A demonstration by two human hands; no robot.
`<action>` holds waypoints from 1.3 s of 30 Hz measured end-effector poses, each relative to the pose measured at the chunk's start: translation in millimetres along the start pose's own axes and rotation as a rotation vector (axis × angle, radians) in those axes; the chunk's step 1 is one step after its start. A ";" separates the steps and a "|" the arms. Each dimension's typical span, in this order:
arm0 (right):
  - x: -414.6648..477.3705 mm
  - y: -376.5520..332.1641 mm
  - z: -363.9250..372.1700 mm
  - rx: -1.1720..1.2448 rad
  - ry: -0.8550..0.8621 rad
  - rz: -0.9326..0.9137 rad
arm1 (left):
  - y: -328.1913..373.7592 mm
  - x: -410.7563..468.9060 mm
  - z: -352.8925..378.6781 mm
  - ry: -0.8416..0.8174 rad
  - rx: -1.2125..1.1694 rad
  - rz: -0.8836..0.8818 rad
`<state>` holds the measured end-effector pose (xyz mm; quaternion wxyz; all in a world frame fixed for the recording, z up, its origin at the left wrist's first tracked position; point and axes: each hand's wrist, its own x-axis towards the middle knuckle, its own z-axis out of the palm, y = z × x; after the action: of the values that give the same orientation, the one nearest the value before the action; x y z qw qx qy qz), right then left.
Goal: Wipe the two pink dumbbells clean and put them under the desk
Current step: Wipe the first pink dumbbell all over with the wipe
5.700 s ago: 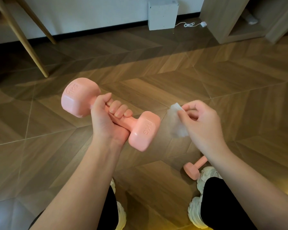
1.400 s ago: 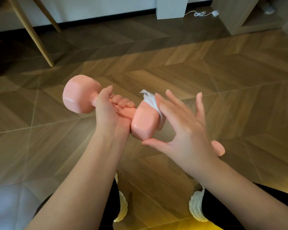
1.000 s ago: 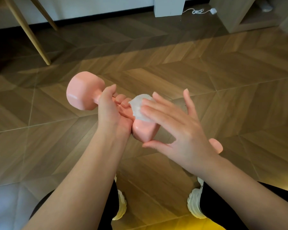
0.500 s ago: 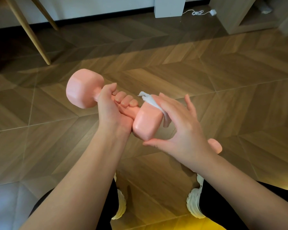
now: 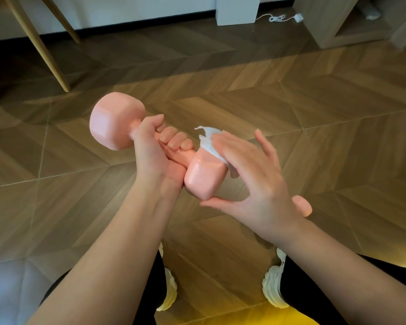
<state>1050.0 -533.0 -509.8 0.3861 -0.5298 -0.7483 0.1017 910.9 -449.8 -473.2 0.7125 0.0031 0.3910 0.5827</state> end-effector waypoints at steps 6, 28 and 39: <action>2.1 2.3 -1.4 0.064 -0.031 0.080 | 2.1 -0.4 -0.2 -0.034 -0.025 0.001; 6.5 -1.0 -6.7 -0.044 -0.153 -0.044 | -0.5 -3.3 0.7 0.157 -0.028 -0.071; 3.9 -9.7 -0.5 0.051 -0.088 0.198 | 1.8 2.0 -1.7 0.109 -0.022 -0.020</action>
<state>1042.9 -533.9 -502.2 0.3541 -0.5862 -0.7057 0.1814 908.5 -448.4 -474.6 0.6960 -0.0405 0.4228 0.5789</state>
